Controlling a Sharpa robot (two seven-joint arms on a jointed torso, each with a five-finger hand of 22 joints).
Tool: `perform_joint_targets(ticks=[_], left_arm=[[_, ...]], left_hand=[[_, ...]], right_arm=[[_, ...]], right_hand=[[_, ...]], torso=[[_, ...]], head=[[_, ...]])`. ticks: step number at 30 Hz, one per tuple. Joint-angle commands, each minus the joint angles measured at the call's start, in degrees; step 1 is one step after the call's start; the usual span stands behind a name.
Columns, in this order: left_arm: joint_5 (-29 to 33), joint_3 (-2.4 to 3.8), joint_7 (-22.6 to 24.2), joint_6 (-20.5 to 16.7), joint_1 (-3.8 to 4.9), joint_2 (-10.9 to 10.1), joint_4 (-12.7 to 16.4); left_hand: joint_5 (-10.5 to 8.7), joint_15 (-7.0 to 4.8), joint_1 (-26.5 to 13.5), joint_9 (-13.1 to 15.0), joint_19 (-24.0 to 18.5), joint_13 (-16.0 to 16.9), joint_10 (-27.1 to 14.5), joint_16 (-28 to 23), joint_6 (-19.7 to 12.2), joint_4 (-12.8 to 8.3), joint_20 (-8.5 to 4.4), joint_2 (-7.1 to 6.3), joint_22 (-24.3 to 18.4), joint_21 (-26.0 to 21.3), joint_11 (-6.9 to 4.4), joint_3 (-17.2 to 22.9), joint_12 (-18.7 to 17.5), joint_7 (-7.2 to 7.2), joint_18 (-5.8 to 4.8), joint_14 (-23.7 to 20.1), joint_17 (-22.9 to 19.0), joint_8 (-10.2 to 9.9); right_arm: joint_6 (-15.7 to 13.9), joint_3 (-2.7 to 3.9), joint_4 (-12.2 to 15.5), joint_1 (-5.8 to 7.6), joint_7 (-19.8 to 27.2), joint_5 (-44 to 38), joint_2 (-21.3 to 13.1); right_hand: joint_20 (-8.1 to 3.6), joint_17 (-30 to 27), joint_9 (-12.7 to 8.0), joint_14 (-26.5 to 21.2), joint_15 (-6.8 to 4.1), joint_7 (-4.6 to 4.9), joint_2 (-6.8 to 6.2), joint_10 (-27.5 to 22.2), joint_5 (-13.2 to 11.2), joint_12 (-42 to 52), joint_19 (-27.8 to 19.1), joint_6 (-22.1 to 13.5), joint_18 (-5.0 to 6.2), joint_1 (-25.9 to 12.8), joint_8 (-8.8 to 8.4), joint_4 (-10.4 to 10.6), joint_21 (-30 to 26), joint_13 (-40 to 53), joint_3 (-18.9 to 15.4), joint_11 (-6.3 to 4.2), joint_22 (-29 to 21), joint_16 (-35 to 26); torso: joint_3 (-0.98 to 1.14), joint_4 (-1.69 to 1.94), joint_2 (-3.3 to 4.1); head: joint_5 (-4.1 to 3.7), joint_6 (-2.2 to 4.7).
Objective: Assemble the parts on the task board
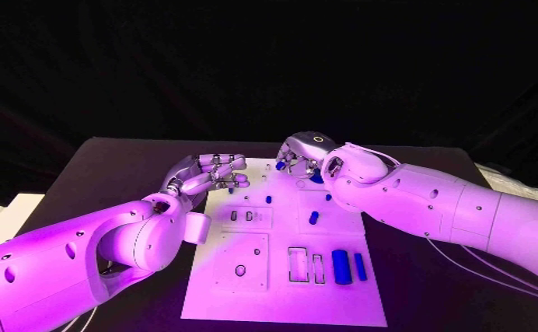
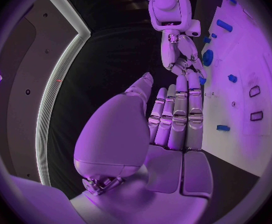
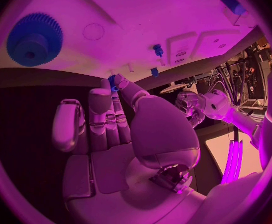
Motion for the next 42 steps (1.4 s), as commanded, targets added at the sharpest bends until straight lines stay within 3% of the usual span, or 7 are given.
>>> perform_joint_targets(ticks=[1, 17, 23, 31, 42], left_arm=[[0.17, 0.05, 0.43, 1.14, 0.23, 0.02, -0.01], [0.17, 0.05, 0.39, 1.28, 0.59, 0.00, 0.21], [0.17, 0.05, 0.29, 1.33, 0.68, -0.12, 0.31], [0.17, 0.05, 0.18, 1.39, 0.81, -0.21, 0.37], [0.17, 0.05, 0.08, 1.37, 0.97, -0.28, 0.41]], left_hand=[[-0.08, 0.21, -0.11, -0.09, -0.09, -0.07, -0.03, -0.20, 0.04, -0.37, 0.33, 0.51, -0.07, -0.29, 0.25, 0.08, -0.34, 0.29, -0.02, -0.09, 0.07, -0.27], [-0.08, 0.21, -0.11, -0.09, -0.09, -0.07, -0.03, -0.20, 0.04, -0.37, 0.33, 0.51, -0.07, -0.29, 0.25, 0.08, -0.34, 0.29, -0.02, -0.09, 0.07, -0.27], [-0.08, 0.24, -0.13, -0.10, -0.16, -0.06, -0.05, -0.34, 0.02, -0.48, 0.36, 0.52, -0.10, -0.36, 0.28, 0.11, -0.42, 0.32, -0.04, -0.17, 0.12, -0.31], [-0.08, 0.24, -0.13, -0.10, -0.16, -0.06, -0.05, -0.34, 0.02, -0.48, 0.36, 0.52, -0.10, -0.36, 0.28, 0.11, -0.42, 0.32, -0.04, -0.17, 0.12, -0.31], [-0.08, 0.30, -0.17, -0.12, -0.24, -0.06, -0.09, -0.53, -0.02, -0.62, 0.39, 0.53, -0.14, -0.45, 0.32, 0.14, -0.53, 0.36, -0.05, -0.27, 0.18, -0.37]], right_arm=[[-1.58, 0.02, -1.18, 0.02, -0.92, 0.17, 1.01], [0.22, 0.01, -5.59, 0.00, -4.31, -0.56, 4.83], [0.89, -0.02, -6.08, -0.08, -4.37, -0.68, 5.64], [1.52, -0.03, -6.68, -0.15, -4.50, -0.37, 6.47], [1.96, -0.03, -6.61, -0.15, -4.32, -0.23, 6.94]], right_hand=[[0.02, 0.07, 0.69, 0.41, -0.27, -0.22, -0.11, -0.31, -0.36, -0.39, 0.21, 0.53, -1.05, 0.03, -0.07, 0.82, 0.39, -0.07, 1.00, 0.27, 0.10, 0.37], [0.09, -0.13, 0.71, 0.30, -0.19, -0.12, -0.43, -0.64, -0.73, -0.44, 0.11, 0.32, -1.04, 0.13, -0.26, 0.94, 0.42, -0.14, 1.34, 0.35, 0.10, 0.31], [0.11, -0.11, 0.71, 0.28, -0.18, -0.10, -0.54, -0.70, -0.73, -0.44, 0.10, 0.29, -1.04, 0.18, -0.29, 0.93, 0.44, -0.14, 1.40, 0.37, 0.12, 0.34], [0.14, -0.12, 0.72, 0.25, -0.13, -0.02, -0.88, -0.80, -0.79, -0.42, 0.05, 0.22, -1.04, 0.06, -0.36, 1.02, 0.45, -0.16, 1.40, 0.44, 0.12, 0.39], [0.19, -0.36, 0.72, 0.17, -0.07, 0.05, -1.12, -0.95, -0.82, -0.44, -0.06, 0.10, -1.01, -0.10, -0.47, 1.19, 0.40, -0.18, 1.41, 0.51, -0.01, 0.23]], torso=[[-0.06, 0.09, 0.14], [-0.03, 0.14, 0.23], [0.01, 0.10, 0.35], [-0.10, 0.14, 0.30], [-0.08, 0.07, 0.37]], head=[[0.01, 0.08], [0.07, -0.03], [0.47, -0.03], [0.53, -0.30], [0.64, -0.31]])
